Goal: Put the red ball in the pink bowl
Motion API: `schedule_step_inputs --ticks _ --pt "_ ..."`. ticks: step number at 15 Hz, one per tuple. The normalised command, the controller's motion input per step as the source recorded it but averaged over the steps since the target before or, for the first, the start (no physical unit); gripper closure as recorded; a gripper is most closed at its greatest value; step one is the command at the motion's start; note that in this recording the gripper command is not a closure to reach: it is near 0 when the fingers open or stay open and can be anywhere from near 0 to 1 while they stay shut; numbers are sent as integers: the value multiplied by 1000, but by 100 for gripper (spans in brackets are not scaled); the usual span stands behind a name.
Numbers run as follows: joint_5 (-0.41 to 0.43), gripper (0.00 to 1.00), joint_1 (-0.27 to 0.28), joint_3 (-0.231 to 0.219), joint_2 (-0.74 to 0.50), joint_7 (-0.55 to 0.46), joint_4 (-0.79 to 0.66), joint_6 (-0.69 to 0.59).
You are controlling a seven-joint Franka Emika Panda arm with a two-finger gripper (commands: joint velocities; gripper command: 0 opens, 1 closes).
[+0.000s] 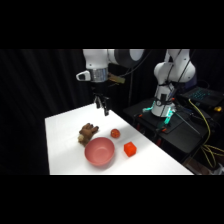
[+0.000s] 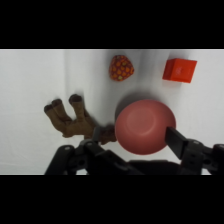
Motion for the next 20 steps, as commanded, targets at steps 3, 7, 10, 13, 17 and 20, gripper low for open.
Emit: schedule_step_inputs --ticks 3,7,10,13,17,20 --pt "18 0 -31 25 -27 -1 -3 -3" --pt "34 0 -44 12 -162 21 -164 152" --pt "137 0 -76 -12 -287 -51 -428 389" --pt "188 0 -78 -28 -337 -114 -588 471" --pt "219 0 -39 -15 -287 -134 -539 428" --pt "280 0 -3 1 -171 -200 -422 487"
